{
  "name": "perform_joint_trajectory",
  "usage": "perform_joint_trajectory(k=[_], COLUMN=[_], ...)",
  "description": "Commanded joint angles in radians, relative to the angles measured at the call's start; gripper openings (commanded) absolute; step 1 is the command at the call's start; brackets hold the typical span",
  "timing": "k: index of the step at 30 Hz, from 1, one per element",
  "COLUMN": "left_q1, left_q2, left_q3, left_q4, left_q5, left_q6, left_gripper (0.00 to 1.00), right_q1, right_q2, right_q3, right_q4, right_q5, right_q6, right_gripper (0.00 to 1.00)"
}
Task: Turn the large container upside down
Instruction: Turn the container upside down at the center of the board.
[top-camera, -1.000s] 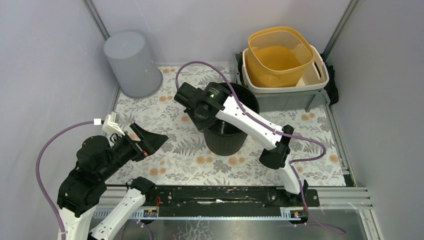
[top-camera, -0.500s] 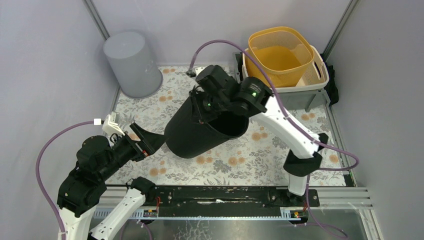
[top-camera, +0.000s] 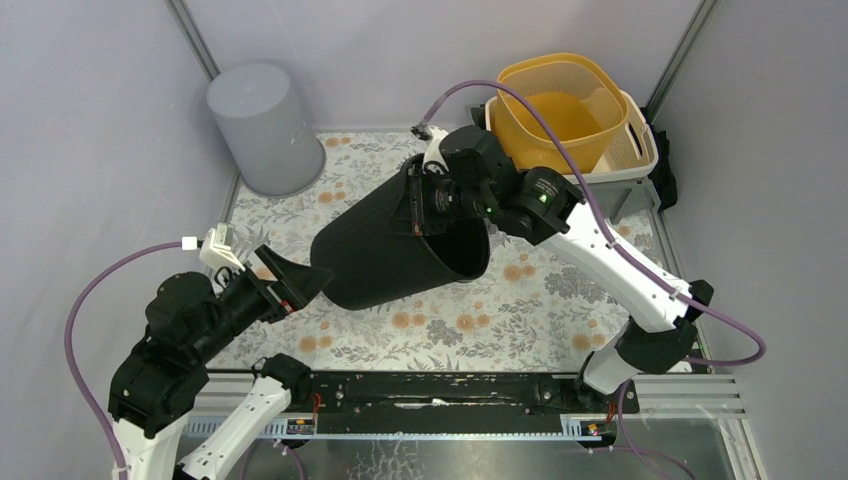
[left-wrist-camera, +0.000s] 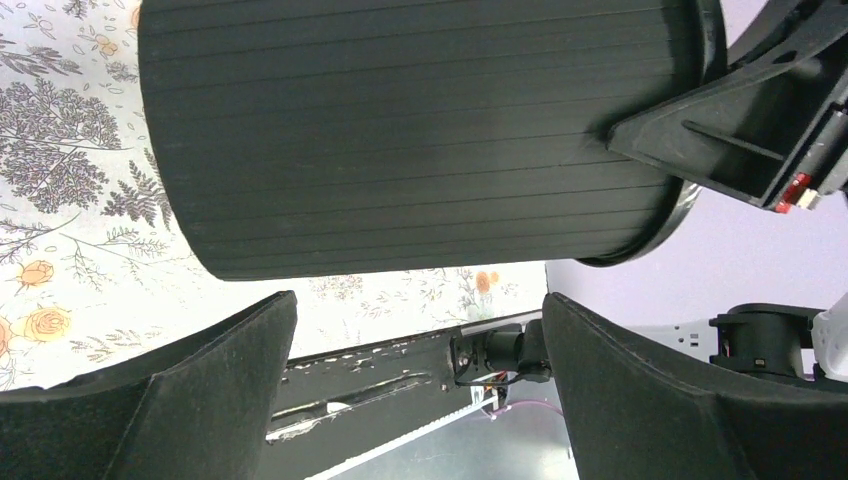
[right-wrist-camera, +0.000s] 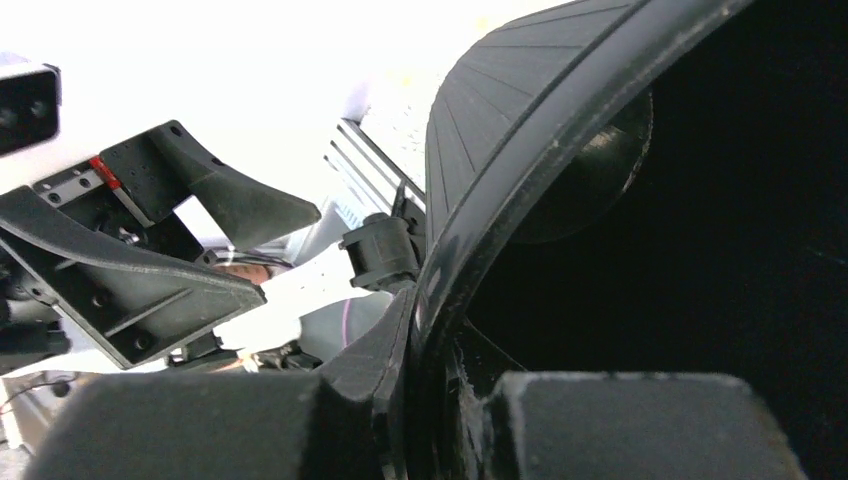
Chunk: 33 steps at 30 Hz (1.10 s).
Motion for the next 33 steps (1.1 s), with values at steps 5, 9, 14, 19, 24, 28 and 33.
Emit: perform_joint_trajectory(k=[5, 9, 14, 19, 24, 28, 33], left_q1=[-0.006, -0.006, -0.006, -0.006, -0.006, -0.006, -0.006], left_q2=[0.011, 0.022, 0.060, 0.100, 0.110, 0.102, 0.085], left_q3=[0.057, 0.094, 0.190, 0.283, 0.322, 0.319, 0.310], left_q4=[-0.030, -0.035, -0.034, -0.033, -0.033, -0.032, -0.032], left_q5=[-0.017, -0.007, 0.021, 0.043, 0.042, 0.049, 0.055], left_q6=[0.008, 0.003, -0.007, -0.010, -0.011, -0.016, -0.013], left_gripper=[1.00, 1.00, 1.00, 1.00, 1.00, 1.00, 1.00], right_q1=[-0.096, -0.123, -0.138, -0.146, -0.165, -0.169, -0.170], right_q2=[-0.163, -0.199, -0.203, -0.192, -0.161, -0.113, -0.043], right_q3=[-0.248, -0.392, -0.504, -0.587, -0.687, -0.722, -0.749], right_q4=[0.481, 0.642, 0.831, 1.000, 1.240, 1.381, 1.552], right_q5=[-0.201, -0.256, -0.306, -0.321, -0.346, -0.359, -0.357], right_q6=[0.180, 0.260, 0.353, 0.431, 0.562, 0.641, 0.728], right_gripper=[0.00, 0.00, 0.00, 0.00, 0.00, 0.00, 0.00])
